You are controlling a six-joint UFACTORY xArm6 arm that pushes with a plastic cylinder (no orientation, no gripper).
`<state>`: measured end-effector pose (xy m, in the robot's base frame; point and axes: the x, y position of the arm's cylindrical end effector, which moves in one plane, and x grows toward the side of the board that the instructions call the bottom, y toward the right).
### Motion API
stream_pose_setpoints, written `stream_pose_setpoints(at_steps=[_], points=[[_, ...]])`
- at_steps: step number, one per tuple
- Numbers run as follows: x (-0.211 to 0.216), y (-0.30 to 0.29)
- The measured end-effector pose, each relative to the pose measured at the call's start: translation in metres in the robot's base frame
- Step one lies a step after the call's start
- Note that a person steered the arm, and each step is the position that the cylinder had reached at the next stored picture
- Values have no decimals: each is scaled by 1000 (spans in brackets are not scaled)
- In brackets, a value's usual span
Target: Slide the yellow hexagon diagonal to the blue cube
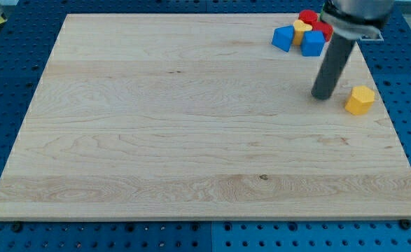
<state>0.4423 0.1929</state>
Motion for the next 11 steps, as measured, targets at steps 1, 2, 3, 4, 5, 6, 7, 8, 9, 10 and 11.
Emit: stream_pose_setpoints(at_steps=[1, 2, 3, 4, 5, 6, 7, 8, 9, 10, 11], points=[[52, 25], [52, 67], [52, 65], [42, 62], [29, 61], [21, 61], [20, 61], [19, 61], [20, 61], [71, 50], [119, -35]])
